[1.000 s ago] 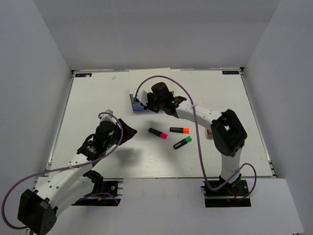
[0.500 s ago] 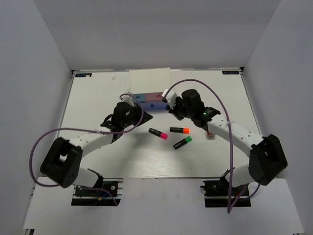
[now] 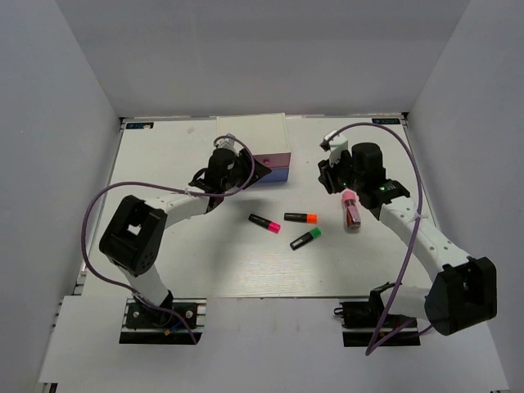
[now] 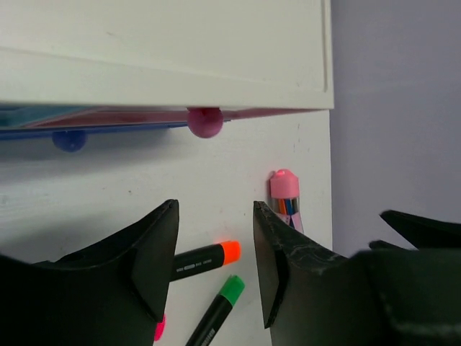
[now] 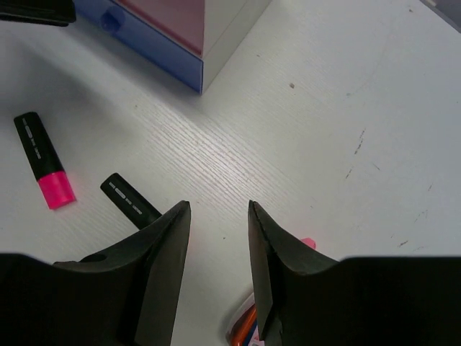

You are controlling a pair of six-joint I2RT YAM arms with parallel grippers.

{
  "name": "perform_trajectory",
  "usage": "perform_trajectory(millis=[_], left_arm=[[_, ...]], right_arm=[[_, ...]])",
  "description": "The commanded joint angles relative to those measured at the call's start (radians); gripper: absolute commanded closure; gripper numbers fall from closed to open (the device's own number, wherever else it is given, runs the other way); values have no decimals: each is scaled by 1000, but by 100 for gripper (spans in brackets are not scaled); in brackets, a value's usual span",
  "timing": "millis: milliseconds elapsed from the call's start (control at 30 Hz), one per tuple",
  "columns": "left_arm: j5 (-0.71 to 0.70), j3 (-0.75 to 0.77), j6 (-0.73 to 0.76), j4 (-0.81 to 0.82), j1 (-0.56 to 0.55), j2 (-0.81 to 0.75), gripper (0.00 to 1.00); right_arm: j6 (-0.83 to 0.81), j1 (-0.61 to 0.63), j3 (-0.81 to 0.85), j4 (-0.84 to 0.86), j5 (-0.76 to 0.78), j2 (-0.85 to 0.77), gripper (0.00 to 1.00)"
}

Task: Sort the stationery into containers
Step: Open the drawer

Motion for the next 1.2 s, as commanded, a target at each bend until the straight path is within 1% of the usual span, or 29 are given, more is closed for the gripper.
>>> perform_trajectory(millis=[0, 33, 167, 367, 467, 667, 733, 767, 800, 900, 967, 1000, 1100, 1167], left_arm=[[-42, 47, -12, -16, -5, 21, 44], [-42, 61, -12, -6, -5, 44, 44], [-72, 104, -12, 4, -5, 99, 42], [-164, 113, -22, 86, -24, 129, 40], [-187, 113, -22, 108, -24, 152, 40], [-187, 146, -31, 128, -34, 175, 42], [-215, 155, -31, 117, -34, 175, 45], [-227, 164, -31, 103, -34, 175, 45], [-236, 164, -31, 103, -34, 175, 50], [-264, 176, -31, 91, -34, 175, 56], [-275, 176, -31, 91, -34, 175, 62], [-287, 176, -31, 91, -34, 175, 67], [-287, 158, -31, 91, -34, 155, 74], [-287, 147, -31, 91, -34, 144, 81]], right_arm=[[50, -35, -14, 3, -47, -46, 56], [53, -40, -20, 8, -48, -50, 57], [57, -66, -48, 11, -59, -71, 57], [50, -101, -68, 6, -77, -97, 57], [45, -112, -78, 9, -83, -102, 57], [42, -132, -95, 15, -96, -93, 57], [45, -135, -100, 18, -94, -91, 57], [48, -139, -100, 18, -97, -91, 58], [51, -142, -101, 18, -99, -89, 58], [50, -149, -108, 18, -103, -89, 58], [50, -155, -111, 20, -105, -93, 58], [48, -156, -112, 18, -105, -93, 58], [48, -161, -118, 17, -109, -99, 58], [45, -165, -124, 21, -109, -97, 58]])
